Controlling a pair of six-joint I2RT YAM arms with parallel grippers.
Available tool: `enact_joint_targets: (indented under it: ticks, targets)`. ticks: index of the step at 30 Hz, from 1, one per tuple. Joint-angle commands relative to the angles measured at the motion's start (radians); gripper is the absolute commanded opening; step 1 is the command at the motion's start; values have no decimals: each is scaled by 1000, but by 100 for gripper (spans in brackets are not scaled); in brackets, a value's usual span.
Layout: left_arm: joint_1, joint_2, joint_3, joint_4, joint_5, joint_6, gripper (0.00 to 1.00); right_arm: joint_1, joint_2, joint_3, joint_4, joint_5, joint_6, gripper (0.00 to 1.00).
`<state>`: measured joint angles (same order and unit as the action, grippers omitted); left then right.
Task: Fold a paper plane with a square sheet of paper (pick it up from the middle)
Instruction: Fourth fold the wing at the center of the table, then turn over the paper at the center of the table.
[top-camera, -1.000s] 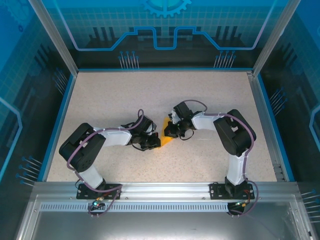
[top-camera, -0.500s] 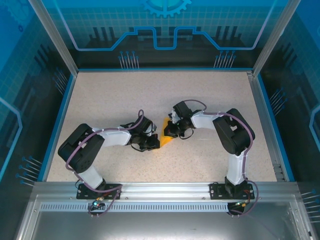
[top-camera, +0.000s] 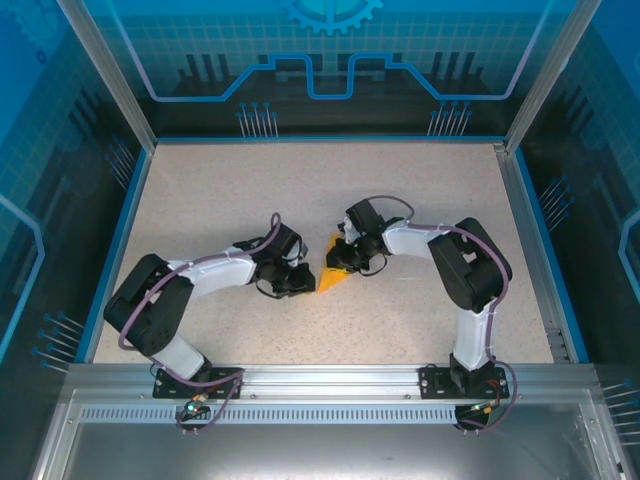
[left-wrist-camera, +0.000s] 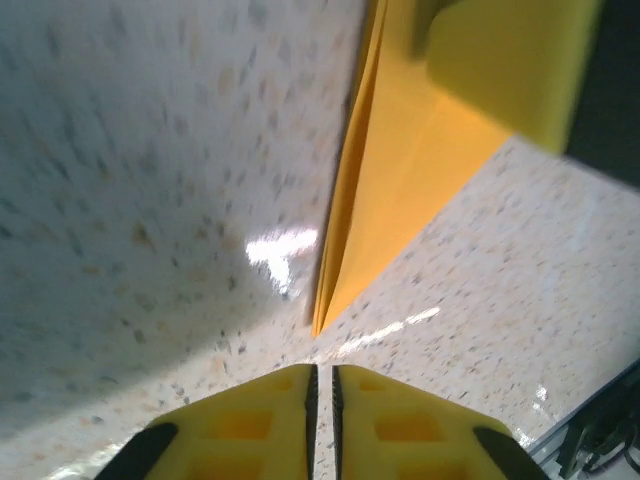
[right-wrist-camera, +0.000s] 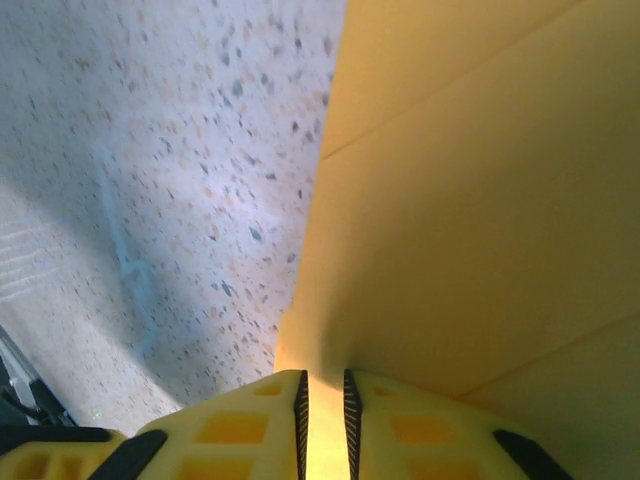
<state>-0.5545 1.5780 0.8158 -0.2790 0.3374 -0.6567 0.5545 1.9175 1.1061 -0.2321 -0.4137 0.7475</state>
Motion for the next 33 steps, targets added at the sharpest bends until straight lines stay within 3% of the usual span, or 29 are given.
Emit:
enact_joint_targets:
  ticks: [1, 5, 13, 25, 29, 33]
  targets:
    - [52, -50, 24, 3, -42, -32, 26, -18, -94, 25, -19, 69, 17, 28]
    - [101, -76, 23, 24, -97, -51, 37, -38, -160, -27, -18, 162, 60, 48]
    - [141, -74, 53, 41, -187, -45, 60, -72, -135, -62, 13, 185, 105, 51]
    - [185, -68, 34, 85, -142, -24, 80, -53, -14, -23, 137, 54, 84, 38]
    - [215, -75, 10, 130, -60, -28, 86, -52, -8, -46, 229, -1, 87, 21]
    - [244, -82, -12, 188, 51, -30, 94, -58, -39, -84, 325, -36, 93, 11]
